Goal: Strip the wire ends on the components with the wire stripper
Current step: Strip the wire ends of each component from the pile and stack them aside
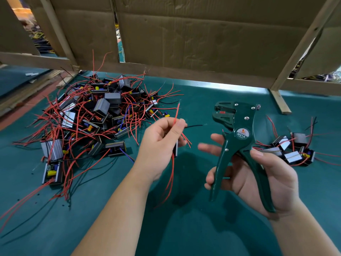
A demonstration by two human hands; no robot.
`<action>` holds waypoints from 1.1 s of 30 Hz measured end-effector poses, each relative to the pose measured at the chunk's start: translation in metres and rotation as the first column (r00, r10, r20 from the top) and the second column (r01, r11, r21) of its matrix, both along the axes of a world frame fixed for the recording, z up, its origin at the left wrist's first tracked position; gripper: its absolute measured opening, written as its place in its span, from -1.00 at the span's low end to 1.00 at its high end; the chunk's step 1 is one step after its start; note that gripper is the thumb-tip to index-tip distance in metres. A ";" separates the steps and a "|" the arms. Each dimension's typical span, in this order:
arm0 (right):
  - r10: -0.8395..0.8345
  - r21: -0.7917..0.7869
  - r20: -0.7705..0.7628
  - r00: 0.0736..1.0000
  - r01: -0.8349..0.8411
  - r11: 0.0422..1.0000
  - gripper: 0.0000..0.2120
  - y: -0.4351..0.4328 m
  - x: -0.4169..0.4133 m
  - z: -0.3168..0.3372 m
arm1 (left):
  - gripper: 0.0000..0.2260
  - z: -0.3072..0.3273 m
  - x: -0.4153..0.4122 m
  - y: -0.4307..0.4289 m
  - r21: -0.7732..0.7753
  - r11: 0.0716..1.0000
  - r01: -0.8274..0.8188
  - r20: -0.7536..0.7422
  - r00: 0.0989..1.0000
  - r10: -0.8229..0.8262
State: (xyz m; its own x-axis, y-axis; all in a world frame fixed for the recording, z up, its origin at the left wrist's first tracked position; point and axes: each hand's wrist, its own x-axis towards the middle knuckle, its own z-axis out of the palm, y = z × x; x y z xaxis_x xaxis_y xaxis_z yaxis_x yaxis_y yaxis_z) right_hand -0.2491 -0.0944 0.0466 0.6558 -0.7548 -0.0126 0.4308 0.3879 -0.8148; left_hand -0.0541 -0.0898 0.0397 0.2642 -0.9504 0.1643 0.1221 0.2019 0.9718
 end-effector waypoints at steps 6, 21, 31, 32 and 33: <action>0.095 0.081 -0.027 0.995 -0.093 0.992 -0.34 0.002 0.003 -0.006 | -0.91 0.000 0.009 -0.003 -0.087 0.996 -0.032 -0.157 0.987 0.018; 0.202 -0.009 -0.048 0.978 -0.203 0.979 -0.52 0.011 0.009 -0.009 | -0.95 0.003 0.006 0.003 -0.092 0.996 -0.012 -0.068 0.998 0.005; 0.164 -0.023 -0.087 0.983 -0.167 0.986 -0.52 0.012 0.009 -0.010 | -0.89 0.007 -0.001 0.006 -0.068 0.997 -0.040 -0.035 0.999 0.038; 0.165 -0.029 -0.088 0.982 -0.168 0.985 -0.52 0.011 0.009 -0.010 | -0.88 0.007 -0.001 0.006 -0.066 0.997 -0.047 -0.036 0.998 0.045; 0.168 -0.033 -0.088 0.982 -0.172 0.985 -0.52 0.011 0.009 -0.010 | -0.88 0.007 -0.001 0.006 -0.067 0.996 -0.050 -0.036 0.998 0.048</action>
